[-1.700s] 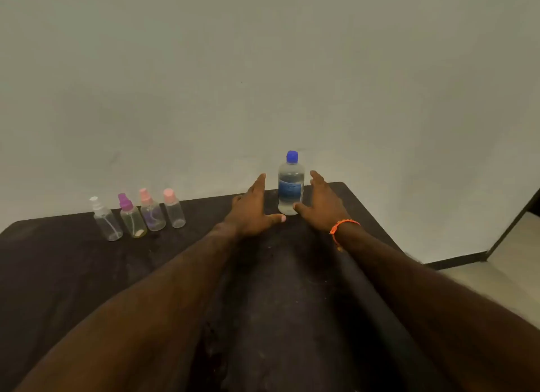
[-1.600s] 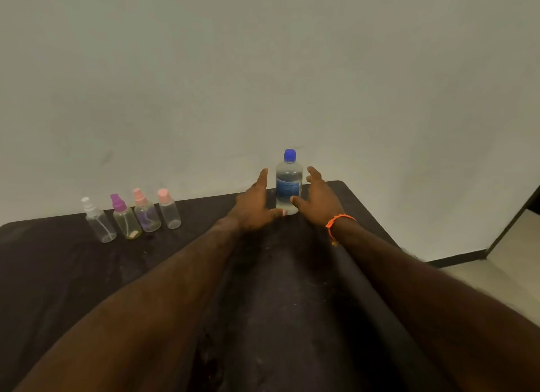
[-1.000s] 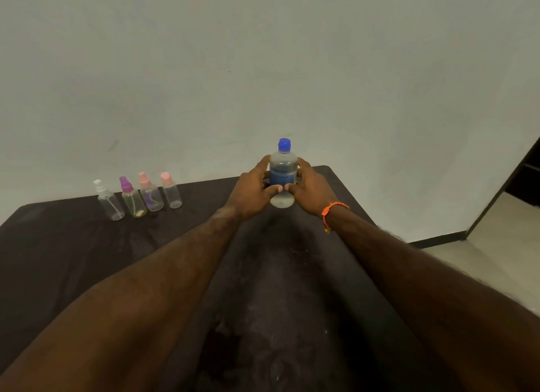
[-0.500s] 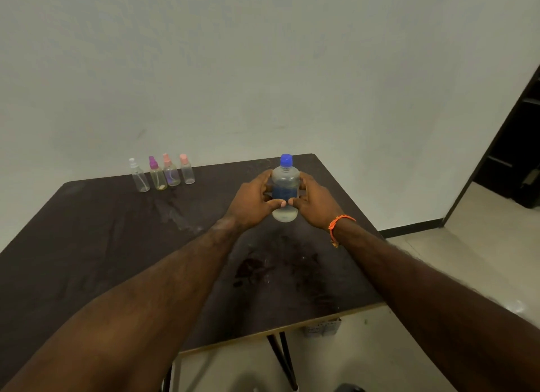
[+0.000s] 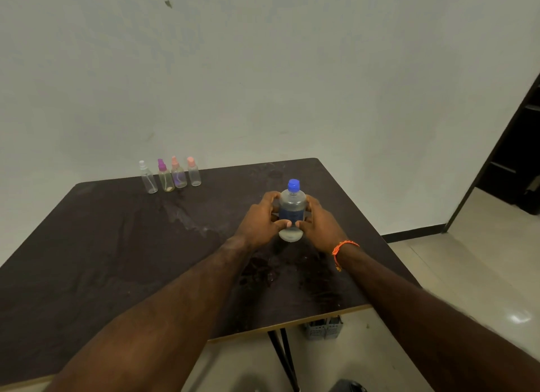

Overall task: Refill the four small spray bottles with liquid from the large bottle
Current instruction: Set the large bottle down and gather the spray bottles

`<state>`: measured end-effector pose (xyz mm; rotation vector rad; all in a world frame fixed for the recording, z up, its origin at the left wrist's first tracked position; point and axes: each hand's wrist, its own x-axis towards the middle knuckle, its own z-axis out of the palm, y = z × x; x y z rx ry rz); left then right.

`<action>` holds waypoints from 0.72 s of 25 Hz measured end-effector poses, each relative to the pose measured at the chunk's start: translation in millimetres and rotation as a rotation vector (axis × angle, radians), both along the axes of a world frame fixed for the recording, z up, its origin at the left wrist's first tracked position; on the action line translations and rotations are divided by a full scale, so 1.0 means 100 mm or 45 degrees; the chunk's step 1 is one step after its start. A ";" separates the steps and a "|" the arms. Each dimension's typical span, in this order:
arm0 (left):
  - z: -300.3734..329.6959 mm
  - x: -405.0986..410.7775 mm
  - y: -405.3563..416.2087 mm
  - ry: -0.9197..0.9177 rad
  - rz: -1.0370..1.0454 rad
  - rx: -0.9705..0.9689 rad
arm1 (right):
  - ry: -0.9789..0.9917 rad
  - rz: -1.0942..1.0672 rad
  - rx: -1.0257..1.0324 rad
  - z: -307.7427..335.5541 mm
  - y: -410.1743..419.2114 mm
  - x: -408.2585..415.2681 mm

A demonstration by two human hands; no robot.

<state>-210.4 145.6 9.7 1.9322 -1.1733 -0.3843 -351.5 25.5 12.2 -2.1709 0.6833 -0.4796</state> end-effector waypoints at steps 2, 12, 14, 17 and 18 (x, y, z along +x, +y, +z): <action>0.00 0.01 -0.01 -0.010 -0.004 0.027 | -0.006 -0.006 0.010 0.00 0.01 0.00; 0.03 0.19 0.27 -0.275 0.110 0.299 | -0.215 -0.339 -0.796 0.09 0.33 -0.16; 0.09 0.28 0.47 -0.331 0.154 0.290 | -0.233 -0.146 -0.971 0.16 0.52 -0.10; 0.16 0.47 0.83 -0.433 0.216 0.312 | -0.156 0.106 -1.093 0.21 0.82 0.13; 0.18 0.56 0.95 -0.465 0.245 0.344 | -0.120 0.145 -1.059 0.21 0.91 0.24</action>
